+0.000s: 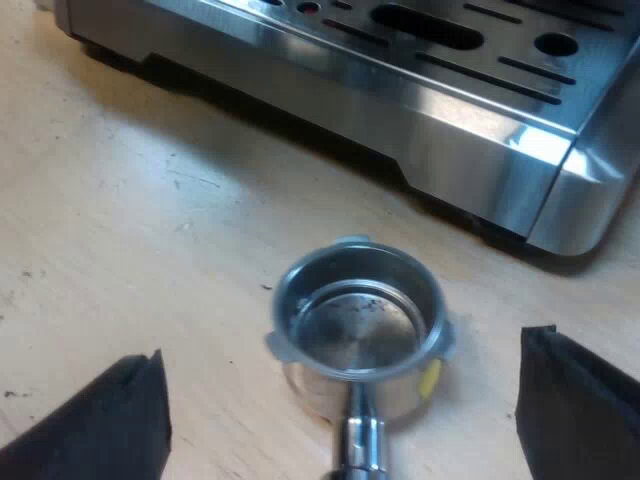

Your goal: Grind coffee beans and then tamp

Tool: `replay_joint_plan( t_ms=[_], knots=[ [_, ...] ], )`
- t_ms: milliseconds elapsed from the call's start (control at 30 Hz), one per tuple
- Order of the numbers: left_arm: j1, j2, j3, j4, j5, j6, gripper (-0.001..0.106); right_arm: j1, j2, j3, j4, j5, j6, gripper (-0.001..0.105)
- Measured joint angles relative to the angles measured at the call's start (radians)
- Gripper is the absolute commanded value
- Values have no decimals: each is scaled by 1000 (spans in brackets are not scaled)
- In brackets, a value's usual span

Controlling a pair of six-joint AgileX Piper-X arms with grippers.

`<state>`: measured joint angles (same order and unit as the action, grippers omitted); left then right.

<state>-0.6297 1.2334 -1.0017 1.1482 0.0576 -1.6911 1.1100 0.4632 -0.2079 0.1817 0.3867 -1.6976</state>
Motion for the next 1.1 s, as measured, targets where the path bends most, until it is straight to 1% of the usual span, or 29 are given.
replay_joint_plan(
  t_ms=[67, 200, 267, 300, 367, 400, 467, 500, 567, 600, 667, 833, 900, 933, 967, 1000, 1033, 1067, 1100],
  knots=[
    [44, -15, 59, -20, 0, 0, 0, 0, 0, 0, -7, -3, 0, 72],
    [113, -21, 125, -65, 0, 0, 0, 0, 0, 0, -8, -3, 0, 72],
    [155, -21, 158, -106, 0, 0, 0, 0, 0, 0, -8, -3, 0, 72],
    [159, -21, 162, -109, 0, 0, 0, 0, 0, 0, -8, -3, 0, 72],
    [194, -24, 203, -159, 4, 0, 0, 0, 0, 0, -9, -3, 0, 72],
    [202, -23, 211, -171, 4, 0, 0, 0, 0, 0, -9, -3, 0, 72],
    [230, -23, 256, -215, 14, 0, 0, 0, 0, 0, -9, -3, 0, 72],
    [236, -23, 266, -228, 23, 0, 0, 0, 0, 0, -9, -3, 0, 72],
    [253, -23, 301, -277, 65, -1, 0, 0, 0, 0, -9, -3, 0, 72],
    [255, -23, 310, -286, 72, -1, 0, 0, 0, 0, -9, -3, 0, 72],
    [257, -23, 338, -334, 76, -1, 0, 0, 0, 0, -9, -3, 0, 72],
    [257, -23, 349, -385, 76, -1, 0, 0, 0, 0, -9, -3, 0, 72],
    [257, -18, 349, -392, 61, -1, 4, 0, 0, 0, -9, -3, 0, 72],
    [257, -6, 349, -392, 54, -1, 11, 0, 0, 0, -9, -3, 0, 72],
    [257, 9, 349, -392, 49, -1, 21, 0, 0, 0, -9, -3, 0, 72],
    [257, 19, 349, -392, 46, -1, 24, 0, 0, 0, -9, -3, 0, 72],
    [257, 39, 349, -392, 44, -1, 31, 0, 0, 0, -11, -3, 0, 72],
    [257, 63, 349, -386, 44, -1, 33, 0, 0, 0, -10, -3, 0, 72],
    [257, 75, 349, -383, 41, -1, 37, 0, 0, 0, -10, -3, 0, 72]
  ],
)
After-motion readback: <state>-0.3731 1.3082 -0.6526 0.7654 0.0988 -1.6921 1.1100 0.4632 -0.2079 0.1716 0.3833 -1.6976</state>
